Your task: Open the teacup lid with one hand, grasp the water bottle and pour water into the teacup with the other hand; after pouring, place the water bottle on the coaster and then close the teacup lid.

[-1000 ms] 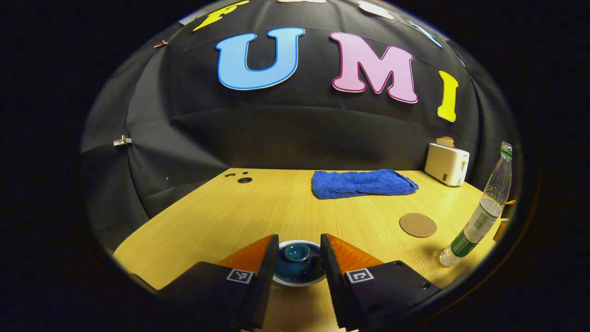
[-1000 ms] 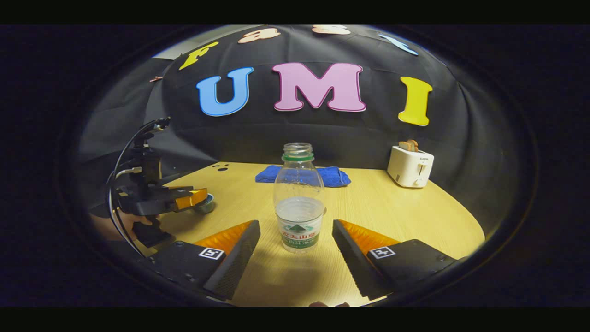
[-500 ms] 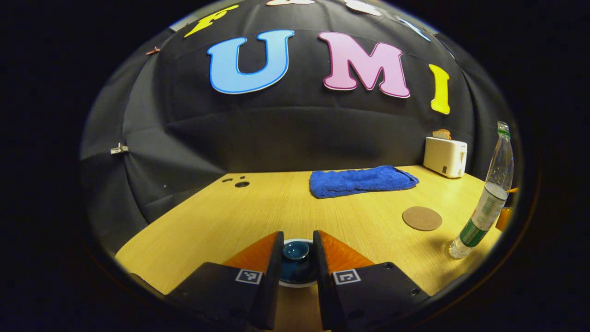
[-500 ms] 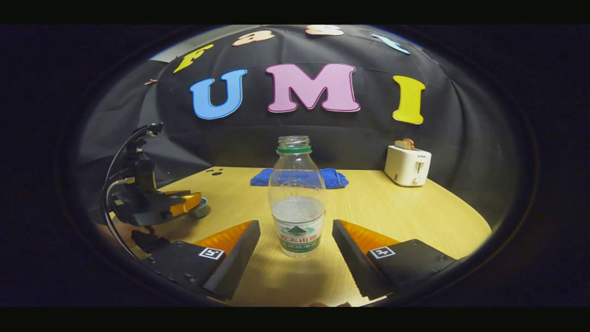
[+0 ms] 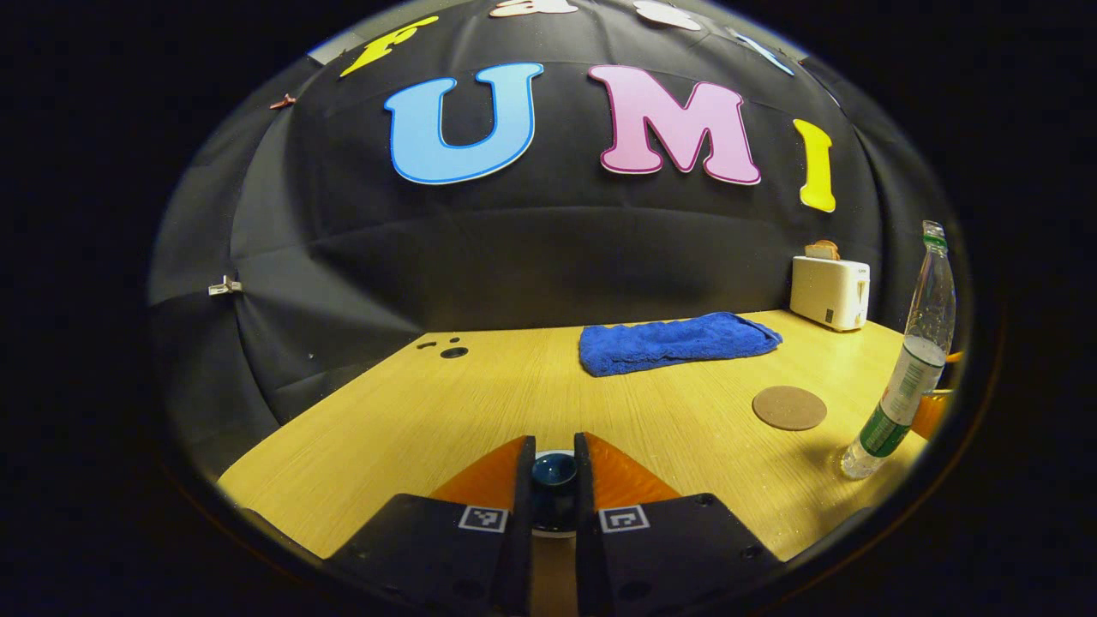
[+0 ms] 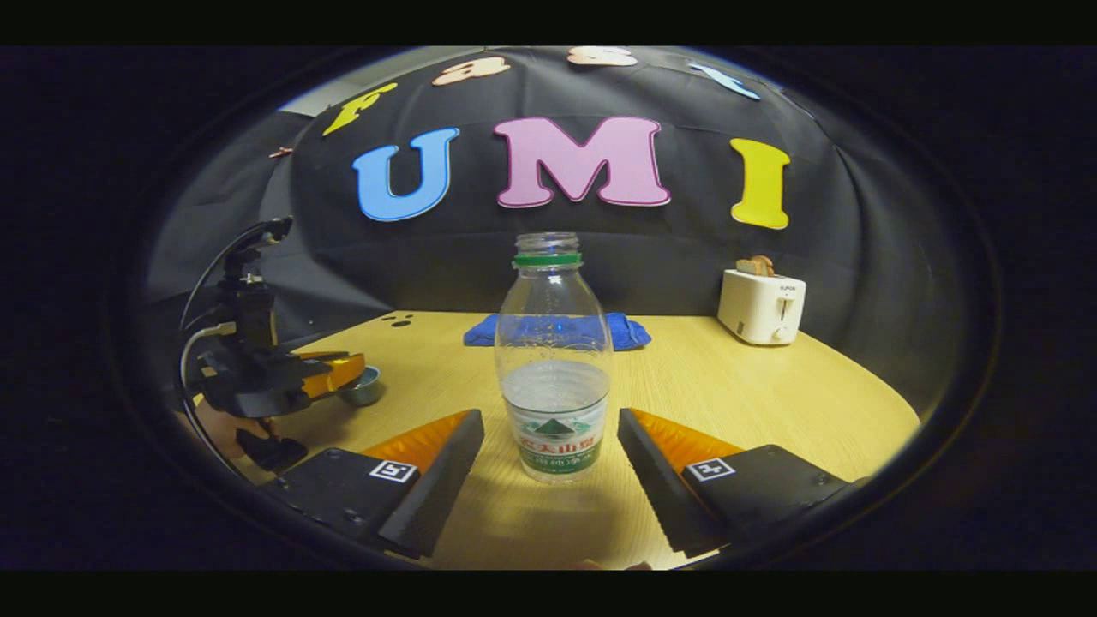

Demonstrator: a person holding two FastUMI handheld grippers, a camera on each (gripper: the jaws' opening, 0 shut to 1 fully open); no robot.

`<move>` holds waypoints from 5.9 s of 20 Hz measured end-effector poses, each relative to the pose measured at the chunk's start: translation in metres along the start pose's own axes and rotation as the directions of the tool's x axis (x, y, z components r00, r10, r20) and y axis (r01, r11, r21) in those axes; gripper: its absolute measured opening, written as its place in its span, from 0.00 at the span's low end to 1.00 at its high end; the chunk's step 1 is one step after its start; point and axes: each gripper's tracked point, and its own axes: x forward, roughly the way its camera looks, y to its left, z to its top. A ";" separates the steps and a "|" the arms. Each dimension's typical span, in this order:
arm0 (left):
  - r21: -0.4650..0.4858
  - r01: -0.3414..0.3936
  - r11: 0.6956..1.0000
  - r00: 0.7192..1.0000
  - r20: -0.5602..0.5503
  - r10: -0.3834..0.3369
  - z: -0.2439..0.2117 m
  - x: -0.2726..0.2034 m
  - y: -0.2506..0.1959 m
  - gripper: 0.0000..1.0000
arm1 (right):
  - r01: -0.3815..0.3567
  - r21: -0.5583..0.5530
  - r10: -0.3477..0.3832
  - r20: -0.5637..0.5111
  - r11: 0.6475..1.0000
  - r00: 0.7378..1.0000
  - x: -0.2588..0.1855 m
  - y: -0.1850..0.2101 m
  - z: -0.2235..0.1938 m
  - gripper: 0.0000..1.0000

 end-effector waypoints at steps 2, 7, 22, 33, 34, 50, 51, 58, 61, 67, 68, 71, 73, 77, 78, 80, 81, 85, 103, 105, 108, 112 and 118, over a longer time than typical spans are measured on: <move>-0.023 -0.002 1.000 1.000 0.008 0.003 0.005 -0.003 0.001 0.24 | 0.000 0.011 0.000 0.013 1.000 1.000 0.008 0.002 0.005 0.98; -0.065 -0.012 0.998 0.998 0.064 0.016 0.025 -0.016 0.010 0.23 | 0.019 -0.004 -0.018 0.031 1.000 0.999 0.026 -0.003 0.008 0.98; -0.096 -0.068 0.993 0.996 0.059 0.073 0.029 -0.057 0.042 0.23 | 0.027 -0.138 -0.021 0.048 0.990 0.999 0.054 -0.003 0.008 0.76; -0.124 -0.125 0.984 0.988 0.076 0.135 0.048 -0.085 0.104 0.23 | 0.040 -0.620 0.045 0.121 0.784 0.992 0.099 0.036 0.063 0.74; -0.120 -0.128 0.984 0.987 0.080 0.138 0.049 -0.087 0.111 0.23 | 0.057 -0.664 0.036 0.126 0.745 0.991 0.105 0.038 0.066 0.74; -0.124 -0.111 0.986 0.992 0.049 0.117 0.020 -0.061 0.188 0.23 | 0.074 -0.955 0.140 0.119 0.288 0.983 0.164 0.112 0.042 0.74; -0.123 -0.105 0.987 0.992 0.050 0.112 0.018 -0.059 0.187 0.23 | 0.085 -0.962 0.145 0.126 0.259 0.981 0.165 0.112 0.042 0.73; -0.106 -0.080 0.991 0.996 0.036 0.084 0.012 -0.052 0.190 0.24 | 0.111 -0.986 0.166 0.130 0.122 0.978 0.171 0.115 0.038 0.74; -0.131 -0.071 0.989 0.996 0.045 0.077 0.012 -0.054 0.191 0.24 | 0.129 -0.990 0.193 0.136 0.050 0.972 0.170 0.117 0.040 0.73; -0.134 -0.073 0.988 0.997 0.018 0.076 -0.003 -0.060 0.196 0.24 | 0.150 -0.987 0.238 0.131 -0.062 0.962 0.174 0.127 0.041 0.73; -0.130 -0.072 0.989 0.997 0.015 0.075 -0.004 -0.061 0.198 0.27 | 0.151 -0.986 0.246 0.128 -0.075 0.961 0.175 0.129 0.040 0.73; -0.127 -0.076 0.989 0.997 0.007 0.078 -0.009 -0.065 0.201 0.20 | 0.162 -0.979 0.272 0.123 -0.126 0.955 0.180 0.138 0.031 0.73; -0.129 -0.076 0.989 0.997 0.001 0.076 -0.012 -0.068 0.202 0.24 | 0.171 -0.973 0.290 0.121 -0.153 0.949 0.180 0.142 0.029 0.73; -0.133 -0.075 0.988 0.997 -0.008 0.075 -0.016 -0.071 0.203 0.24 | 0.181 -0.964 0.311 0.114 -0.194 0.944 0.183 0.147 0.024 0.73; -0.136 -0.073 0.988 0.997 -0.012 0.072 -0.018 -0.071 0.202 0.24 | 0.183 -0.964 0.312 0.115 -0.196 0.943 0.183 0.147 0.024 0.73; -0.134 -0.069 0.989 0.998 -0.014 0.068 -0.018 -0.071 0.201 0.24 | 0.199 -0.957 0.323 0.124 -0.210 0.938 0.183 0.149 0.028 0.73; -0.132 -0.067 0.989 0.998 -0.014 0.066 -0.018 -0.071 0.200 0.24 | 0.210 -0.953 0.330 0.130 -0.220 0.935 0.184 0.152 0.030 0.73; -0.126 -0.056 0.990 0.998 -0.013 0.055 -0.017 -0.069 0.198 0.24 | 0.244 -0.936 0.354 0.144 -0.255 0.924 0.187 0.156 0.035 0.73; -0.130 -0.062 0.990 0.998 -0.012 0.061 -0.016 -0.072 0.199 0.27 | 0.384 -0.856 0.460 0.202 -0.345 0.864 0.191 0.172 0.065 0.73; -0.129 -0.059 0.990 0.998 -0.009 0.059 -0.016 -0.073 0.198 0.24 | 0.399 -0.845 0.472 0.207 -0.355 0.857 0.191 0.174 0.069 0.73; -0.124 -0.056 0.991 0.998 -0.004 0.056 -0.013 -0.073 0.196 0.24 | 0.427 -0.823 0.500 0.208 -0.375 0.841 0.190 0.179 0.073 0.73; -0.128 -0.055 0.990 0.998 0.001 0.056 -0.013 -0.073 0.194 0.20 | 0.445 -0.805 0.521 0.205 -0.391 0.829 0.190 0.183 0.078 0.73; -0.134 -0.058 0.989 0.998 -0.001 0.059 -0.012 -0.073 0.190 0.24 | 0.486 -0.773 0.562 0.208 -0.407 0.801 0.188 0.189 0.083 0.73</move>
